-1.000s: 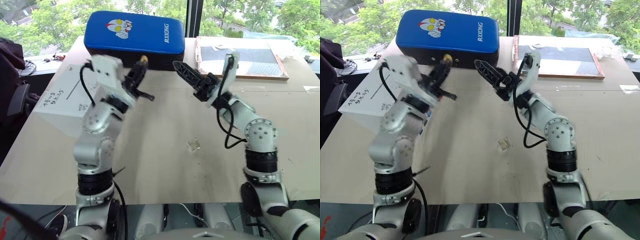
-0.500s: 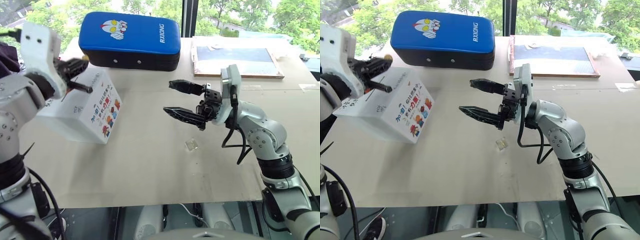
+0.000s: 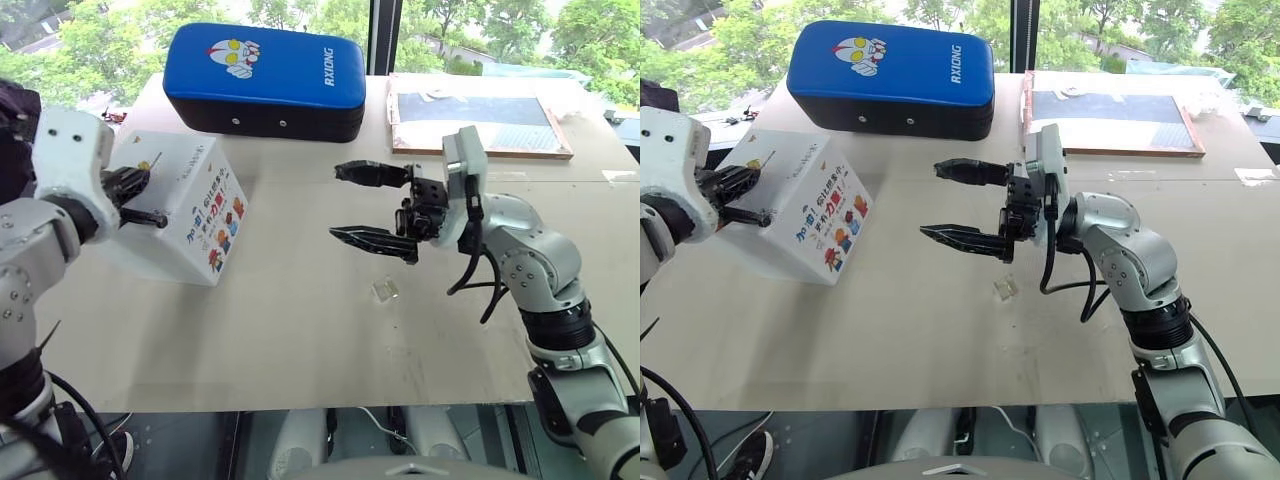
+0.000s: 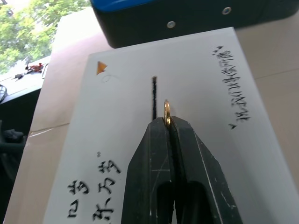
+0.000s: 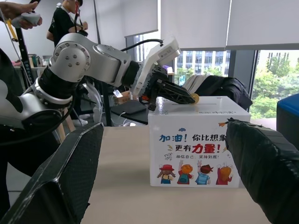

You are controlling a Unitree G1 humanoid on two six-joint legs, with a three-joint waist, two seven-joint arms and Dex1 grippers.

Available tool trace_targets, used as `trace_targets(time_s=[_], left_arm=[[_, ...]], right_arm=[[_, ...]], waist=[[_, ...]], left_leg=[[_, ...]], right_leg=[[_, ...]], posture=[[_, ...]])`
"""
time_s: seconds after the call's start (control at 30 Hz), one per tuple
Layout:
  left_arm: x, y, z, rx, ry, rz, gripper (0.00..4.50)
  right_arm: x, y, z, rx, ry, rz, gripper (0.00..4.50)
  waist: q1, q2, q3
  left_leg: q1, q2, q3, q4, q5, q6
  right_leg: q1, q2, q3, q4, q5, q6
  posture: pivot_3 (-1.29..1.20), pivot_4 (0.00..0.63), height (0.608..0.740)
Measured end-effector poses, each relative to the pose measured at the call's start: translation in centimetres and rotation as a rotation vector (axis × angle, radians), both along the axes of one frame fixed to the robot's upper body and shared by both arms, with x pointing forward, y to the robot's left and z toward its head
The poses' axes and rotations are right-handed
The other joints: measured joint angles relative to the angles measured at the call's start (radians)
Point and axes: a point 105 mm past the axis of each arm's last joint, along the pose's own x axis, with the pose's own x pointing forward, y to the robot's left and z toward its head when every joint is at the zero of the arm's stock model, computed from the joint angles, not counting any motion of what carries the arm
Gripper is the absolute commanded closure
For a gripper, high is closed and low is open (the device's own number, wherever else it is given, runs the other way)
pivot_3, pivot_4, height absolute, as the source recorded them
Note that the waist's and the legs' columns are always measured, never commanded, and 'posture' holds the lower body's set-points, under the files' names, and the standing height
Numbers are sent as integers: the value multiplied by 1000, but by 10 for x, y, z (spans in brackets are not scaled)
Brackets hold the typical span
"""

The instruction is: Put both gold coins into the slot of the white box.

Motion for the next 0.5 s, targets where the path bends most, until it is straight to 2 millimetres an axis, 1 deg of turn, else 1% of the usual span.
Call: trace_targets(time_s=[0.1,0.43,0.5], left_arm=[[-2,2,-2,-26,-15,-1,4500],[0,6,-6,-73,-38,-20,4500],[1,7,-6,-83,-41,-17,3887]], right_arm=[[-1,1,3,-1,-21,6,31],[5,1,-1,-6,-15,-14,31],[7,1,-1,-8,-24,-34,0]], waist=[[-2,0,0],[-1,1,-1],[-1,1,-1]], left_leg=[[1,0,1,0,0,0],[1,0,1,0,0,0],[1,0,1,0,0,0]], right_leg=[[0,-1,1,0,0,0],[0,-2,2,1,0,0],[0,-2,2,1,0,-1]], posture=[[0,150,740],[0,150,740],[0,150,740]])
